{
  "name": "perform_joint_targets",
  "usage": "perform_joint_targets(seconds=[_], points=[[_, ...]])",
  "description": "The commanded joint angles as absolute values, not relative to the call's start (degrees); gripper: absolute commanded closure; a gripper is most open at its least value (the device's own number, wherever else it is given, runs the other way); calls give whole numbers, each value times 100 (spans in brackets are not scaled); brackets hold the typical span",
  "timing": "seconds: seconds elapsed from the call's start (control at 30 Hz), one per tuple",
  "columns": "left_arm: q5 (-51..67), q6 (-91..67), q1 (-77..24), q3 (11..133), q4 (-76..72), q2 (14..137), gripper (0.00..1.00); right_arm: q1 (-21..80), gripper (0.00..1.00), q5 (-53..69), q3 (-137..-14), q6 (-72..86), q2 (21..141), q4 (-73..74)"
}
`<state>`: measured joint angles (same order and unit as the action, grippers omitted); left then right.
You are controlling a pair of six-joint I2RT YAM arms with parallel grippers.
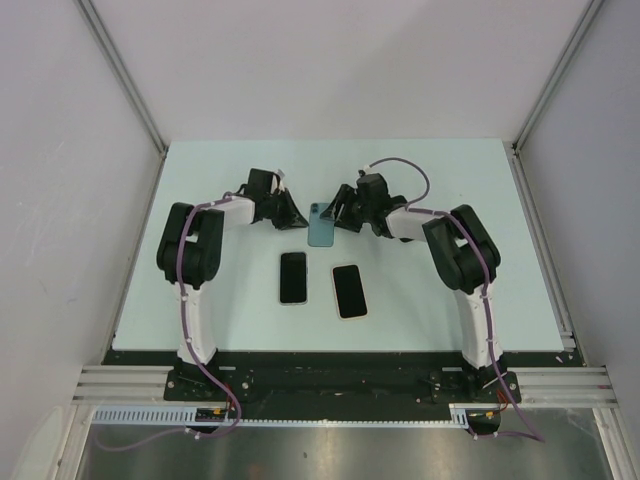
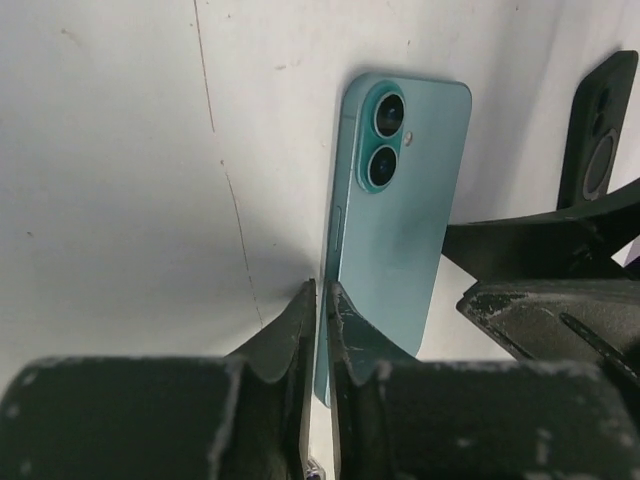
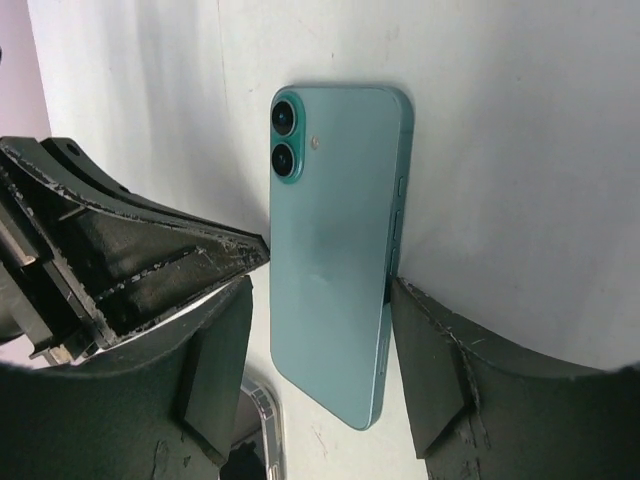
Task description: Put the phone into the phone case
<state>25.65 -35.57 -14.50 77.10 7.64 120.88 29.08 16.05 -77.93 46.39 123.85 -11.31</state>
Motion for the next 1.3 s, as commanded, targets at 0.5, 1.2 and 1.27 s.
perform_joint_targets(seconds=[0.5, 1.2, 1.27], points=[[3067, -4025, -1643, 7190, 291, 12331, 88, 2892, 45, 4561, -7910, 6969, 13263, -4569], [3173, -4017, -1529, 6935, 132, 12050, 91, 2883, 47, 4421, -7682, 5960, 13140, -3200], [3173, -4017, -1486, 6882, 132, 11997, 86, 2839, 48, 4360, -7673, 5845, 13148, -3024]])
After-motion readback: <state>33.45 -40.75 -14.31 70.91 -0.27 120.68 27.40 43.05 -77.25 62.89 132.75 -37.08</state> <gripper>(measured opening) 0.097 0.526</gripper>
